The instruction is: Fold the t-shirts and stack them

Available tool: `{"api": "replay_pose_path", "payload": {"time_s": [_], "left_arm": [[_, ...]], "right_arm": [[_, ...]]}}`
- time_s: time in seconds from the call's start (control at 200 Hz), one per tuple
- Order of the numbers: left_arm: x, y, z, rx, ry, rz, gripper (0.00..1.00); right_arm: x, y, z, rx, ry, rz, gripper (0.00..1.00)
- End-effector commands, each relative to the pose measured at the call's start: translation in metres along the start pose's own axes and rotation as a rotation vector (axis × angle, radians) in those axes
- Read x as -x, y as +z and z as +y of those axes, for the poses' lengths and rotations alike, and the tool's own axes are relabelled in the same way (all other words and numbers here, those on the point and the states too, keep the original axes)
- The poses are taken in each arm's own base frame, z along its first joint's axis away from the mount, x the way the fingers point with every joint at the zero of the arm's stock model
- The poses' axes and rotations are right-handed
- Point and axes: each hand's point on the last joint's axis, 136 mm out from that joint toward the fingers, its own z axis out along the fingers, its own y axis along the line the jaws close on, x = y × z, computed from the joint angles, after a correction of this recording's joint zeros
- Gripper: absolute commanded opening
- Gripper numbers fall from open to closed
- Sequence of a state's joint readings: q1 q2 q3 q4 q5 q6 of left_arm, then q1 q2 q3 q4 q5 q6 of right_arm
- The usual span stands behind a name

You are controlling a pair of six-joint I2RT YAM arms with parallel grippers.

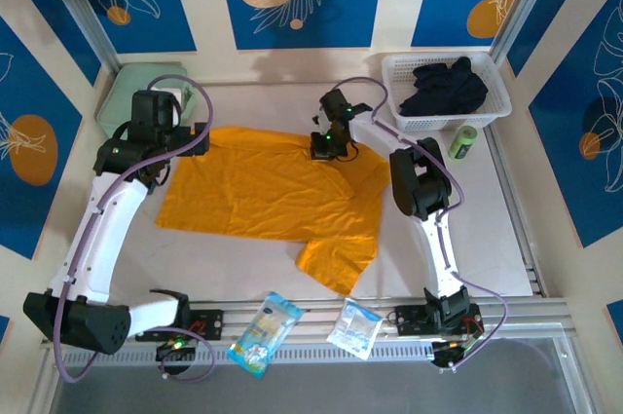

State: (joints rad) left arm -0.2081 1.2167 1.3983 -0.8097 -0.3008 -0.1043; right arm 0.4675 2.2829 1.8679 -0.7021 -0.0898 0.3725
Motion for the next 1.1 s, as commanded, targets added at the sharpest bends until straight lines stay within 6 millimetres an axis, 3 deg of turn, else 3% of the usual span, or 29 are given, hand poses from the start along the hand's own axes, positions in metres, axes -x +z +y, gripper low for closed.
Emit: {"api": "replay_pose_path", "payload": {"time_s": [0.0,0.195,0.345,0.81,1.096], "left_arm": [[-0.002,-0.002,-0.004,-0.021,-0.004,0.003,1.0],[-0.004,0.0,-0.007,-0.034,0.001,0.006,1.0],[-0.005,0.002,-0.008,-0.041,0.003,0.012,1.0],[-0.006,0.006,-0.008,-0.033,0.009,0.017,1.0],[-0.01,0.011,-0.009,-0.03,0.018,0.029,1.0]], "right_arm": [[-0.01,-0.01,0.018,0.003,0.037,0.021,0.0],[-0.022,0.0,0.026,-0.009,0.065,0.056,0.0],[-0.03,0.006,0.029,-0.012,0.079,0.078,0.08],[-0.031,0.017,0.038,-0.027,0.207,0.052,0.03],[-0.033,0.03,0.037,-0.053,0.304,0.026,0.05]]}}
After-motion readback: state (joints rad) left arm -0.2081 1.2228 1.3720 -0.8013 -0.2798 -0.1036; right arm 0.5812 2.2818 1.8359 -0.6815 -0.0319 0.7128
